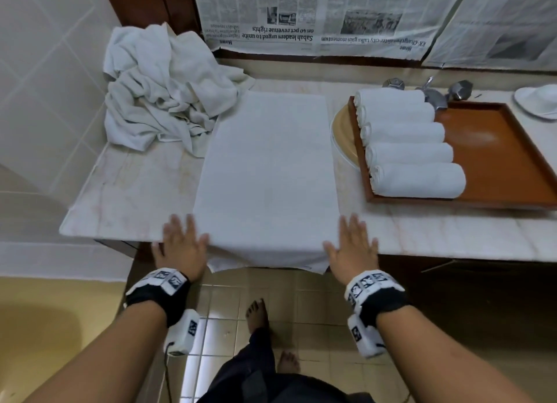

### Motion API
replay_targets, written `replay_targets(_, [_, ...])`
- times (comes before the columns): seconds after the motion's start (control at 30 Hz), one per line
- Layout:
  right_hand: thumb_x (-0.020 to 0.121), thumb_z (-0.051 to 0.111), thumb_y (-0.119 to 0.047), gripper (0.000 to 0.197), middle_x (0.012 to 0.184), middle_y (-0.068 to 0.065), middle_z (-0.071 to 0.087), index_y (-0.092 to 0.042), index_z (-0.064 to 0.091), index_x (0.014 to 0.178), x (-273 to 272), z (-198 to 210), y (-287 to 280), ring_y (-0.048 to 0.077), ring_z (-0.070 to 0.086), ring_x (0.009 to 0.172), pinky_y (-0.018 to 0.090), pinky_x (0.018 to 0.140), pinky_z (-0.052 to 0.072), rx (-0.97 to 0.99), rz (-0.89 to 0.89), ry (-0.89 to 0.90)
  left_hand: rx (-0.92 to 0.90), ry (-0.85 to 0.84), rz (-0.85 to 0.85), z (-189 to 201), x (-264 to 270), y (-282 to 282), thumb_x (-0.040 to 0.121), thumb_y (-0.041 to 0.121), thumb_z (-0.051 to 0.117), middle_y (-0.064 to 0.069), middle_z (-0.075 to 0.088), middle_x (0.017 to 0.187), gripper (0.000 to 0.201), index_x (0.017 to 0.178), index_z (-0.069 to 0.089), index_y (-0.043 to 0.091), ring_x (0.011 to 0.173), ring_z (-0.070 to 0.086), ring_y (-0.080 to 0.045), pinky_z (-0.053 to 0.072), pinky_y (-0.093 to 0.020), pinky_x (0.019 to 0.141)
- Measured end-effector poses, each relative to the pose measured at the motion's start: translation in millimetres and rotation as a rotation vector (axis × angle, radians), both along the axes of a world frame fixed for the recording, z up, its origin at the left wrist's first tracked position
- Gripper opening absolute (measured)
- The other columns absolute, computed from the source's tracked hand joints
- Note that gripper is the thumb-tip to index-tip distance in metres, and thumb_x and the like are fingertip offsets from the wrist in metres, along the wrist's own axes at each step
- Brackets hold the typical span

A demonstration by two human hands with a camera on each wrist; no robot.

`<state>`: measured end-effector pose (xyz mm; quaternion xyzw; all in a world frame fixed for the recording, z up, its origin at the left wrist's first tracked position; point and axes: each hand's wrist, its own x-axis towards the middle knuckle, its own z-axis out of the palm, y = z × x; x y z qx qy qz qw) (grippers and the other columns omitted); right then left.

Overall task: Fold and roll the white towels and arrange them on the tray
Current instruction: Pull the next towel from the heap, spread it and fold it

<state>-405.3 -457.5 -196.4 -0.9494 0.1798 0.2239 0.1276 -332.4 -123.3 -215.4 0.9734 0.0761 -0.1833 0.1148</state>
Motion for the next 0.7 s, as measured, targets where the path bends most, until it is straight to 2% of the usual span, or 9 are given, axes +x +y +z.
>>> replay_targets(0.07, [0.103, 0.023, -0.053, 0.073, 0.163, 0.01, -0.024, -0.019, -0.011, 0.158, 10.2, 7.1, -5.8, 0.027, -0.017, 0.151, 0.052, 0.123, -0.004, 0.006, -0.126, -0.02, 0.036, -0.076, 0.044, 8.0, 3.5, 0.1, 0.102, 0.052, 0.027, -0.007, -0.016, 0.163, 0.071, 0.158, -0.002, 0.02, 0.151, -0.005, -0.032, 0.006, -0.056, 0.119])
replay_targets(0.1, [0.103, 0.024, -0.053, 0.073, 0.163, 0.011, -0.022, -0.018, -0.01, 0.158, 16.8, 10.7, 2.9, 0.028, -0.017, 0.151, 0.052, 0.123, -0.004, 0.022, -0.12, -0.064, 0.055, -0.132, -0.028, 11.7, 4.1, -12.3, 0.102, 0.051, 0.028, -0.008, -0.019, 0.162, 0.072, 0.157, -0.007, 0.02, 0.151, -0.007, -0.033, 0.004, -0.056, 0.119])
replay_targets(0.2, [0.105, 0.028, -0.047, 0.069, 0.161, 0.007, -0.029, -0.022, -0.009, 0.158, 29.0, 19.1, 51.1, 0.027, -0.022, 0.15, 0.049, 0.121, -0.007, 0.114, 0.211, -0.154, -0.049, -0.169, -0.376, 20.8, 0.5, -69.7, 0.101, 0.053, 0.019, -0.003, -0.032, 0.157, 0.071, 0.149, -0.023, 0.023, 0.147, -0.023, -0.025, -0.005, -0.049, 0.119])
replay_targets(0.3, [0.106, 0.025, -0.044, 0.062, 0.162, 0.002, -0.027, -0.028, -0.004, 0.159, 27.3, 15.0, 65.5, 0.023, -0.02, 0.151, 0.049, 0.122, -0.006, 0.146, 0.468, -0.018, -0.12, -0.02, -0.507, 16.1, 4.1, -89.4, 0.094, 0.057, 0.008, 0.003, -0.029, 0.159, 0.069, 0.154, -0.013, 0.029, 0.147, -0.024, -0.02, -0.006, -0.047, 0.119])
replay_targets(0.37, [0.106, 0.024, -0.044, 0.063, 0.161, 0.002, -0.029, -0.029, -0.01, 0.158, 30.5, 9.7, 38.2, 0.023, -0.019, 0.151, 0.05, 0.121, -0.005, 0.095, 0.356, 0.044, -0.026, 0.055, -0.439, 6.0, 18.7, -63.2, 0.101, 0.054, 0.015, 0.002, -0.025, 0.161, 0.064, 0.156, -0.009, 0.032, 0.15, -0.016, -0.024, 0.0, -0.05, 0.12])
replay_targets(0.47, [0.105, 0.023, -0.047, 0.067, 0.162, 0.006, -0.027, -0.024, -0.009, 0.158, 38.3, 8.4, -10.0, 0.027, -0.016, 0.152, 0.053, 0.122, -0.001, -0.001, 0.063, 0.055, 0.075, 0.055, -0.155, -1.2, 41.2, 1.3, 0.102, 0.053, 0.023, -0.002, -0.024, 0.161, 0.067, 0.156, -0.01, 0.029, 0.151, -0.01, -0.028, 0.004, -0.055, 0.12])
replay_targets(0.57, [0.105, 0.027, -0.045, 0.068, 0.164, 0.011, -0.019, -0.018, -0.004, 0.159, 54.2, 16.7, -8.7, 0.03, -0.012, 0.152, 0.05, 0.123, 0.002, -0.029, -0.027, -0.055, 0.074, -0.085, -0.035, 4.8, 57.8, 22.0, 0.101, 0.053, 0.023, -0.007, -0.023, 0.161, 0.072, 0.158, -0.003, 0.018, 0.151, -0.009, -0.033, 0.001, -0.056, 0.119])
replay_targets(0.63, [0.105, 0.03, -0.042, 0.068, 0.163, 0.01, -0.022, -0.019, -0.005, 0.159, 69.1, 24.0, 25.0, 0.03, -0.014, 0.152, 0.048, 0.122, 0.001, 0.024, 0.118, -0.128, 0.04, -0.202, -0.21, 14.2, 64.3, -6.9, 0.099, 0.05, 0.026, -0.012, -0.011, 0.163, 0.071, 0.157, 0.004, 0.015, 0.15, 0.0, -0.036, 0.006, -0.058, 0.117])
replay_targets(0.7, [0.106, 0.032, -0.04, 0.066, 0.163, 0.009, -0.022, -0.021, -0.001, 0.159, 81.1, 26.7, 62.0, 0.028, -0.014, 0.152, 0.045, 0.122, 0.0, 0.113, 0.339, -0.125, -0.035, -0.236, -0.508, 18.0, 66.0, -45.5, 0.094, 0.054, 0.019, -0.012, -0.004, 0.163, 0.074, 0.156, 0.007, 0.016, 0.15, 0.002, -0.035, 0.014, -0.06, 0.115])
